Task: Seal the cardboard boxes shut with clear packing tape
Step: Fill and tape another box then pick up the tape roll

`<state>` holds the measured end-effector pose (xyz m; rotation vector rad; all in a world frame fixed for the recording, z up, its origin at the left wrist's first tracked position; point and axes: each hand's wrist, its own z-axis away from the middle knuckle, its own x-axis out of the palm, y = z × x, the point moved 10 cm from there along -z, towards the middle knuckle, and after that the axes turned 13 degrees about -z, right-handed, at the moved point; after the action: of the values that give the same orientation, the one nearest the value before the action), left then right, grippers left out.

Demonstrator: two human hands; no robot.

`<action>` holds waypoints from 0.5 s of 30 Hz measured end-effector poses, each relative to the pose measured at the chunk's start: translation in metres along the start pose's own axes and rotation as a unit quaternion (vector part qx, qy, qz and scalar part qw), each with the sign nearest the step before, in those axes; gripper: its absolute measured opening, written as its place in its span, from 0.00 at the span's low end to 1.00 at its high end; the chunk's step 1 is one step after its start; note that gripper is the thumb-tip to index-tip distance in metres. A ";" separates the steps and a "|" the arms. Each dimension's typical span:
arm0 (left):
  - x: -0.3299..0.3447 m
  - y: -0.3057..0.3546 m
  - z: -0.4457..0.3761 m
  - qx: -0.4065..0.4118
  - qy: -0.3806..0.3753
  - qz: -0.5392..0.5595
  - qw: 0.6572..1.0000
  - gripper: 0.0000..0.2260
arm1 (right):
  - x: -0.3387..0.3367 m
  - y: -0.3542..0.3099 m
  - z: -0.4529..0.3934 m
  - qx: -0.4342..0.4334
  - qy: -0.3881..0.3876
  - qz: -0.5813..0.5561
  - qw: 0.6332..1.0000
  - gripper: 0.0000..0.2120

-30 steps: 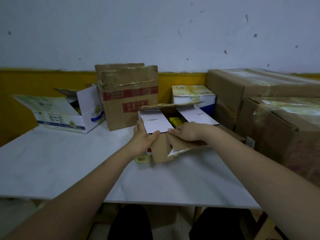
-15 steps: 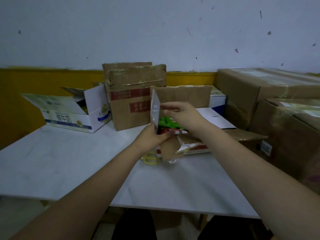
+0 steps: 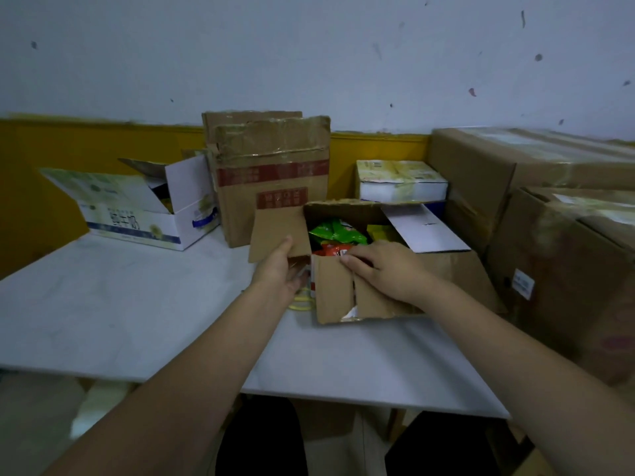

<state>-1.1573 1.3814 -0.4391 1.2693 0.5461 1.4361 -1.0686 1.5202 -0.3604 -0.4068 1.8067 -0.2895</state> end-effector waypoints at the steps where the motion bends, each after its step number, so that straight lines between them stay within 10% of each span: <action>1: 0.003 0.000 0.002 -0.005 -0.017 0.016 1.000 0.13 | -0.001 -0.003 0.001 -0.010 0.009 0.007 1.000 0.20; 9: -0.048 0.050 0.054 0.040 -0.064 -0.153 0.985 0.04 | -0.020 -0.082 -0.014 -0.097 0.131 0.127 0.978 0.13; 15: -0.276 0.124 0.144 0.210 0.364 -0.230 0.878 0.01 | 0.039 -0.241 -0.004 -0.295 0.214 0.020 0.931 0.12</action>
<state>-1.1237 1.0505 -0.3958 0.7783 1.6280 1.3839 -1.0518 1.2852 -0.2968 -0.7707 2.3209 0.2285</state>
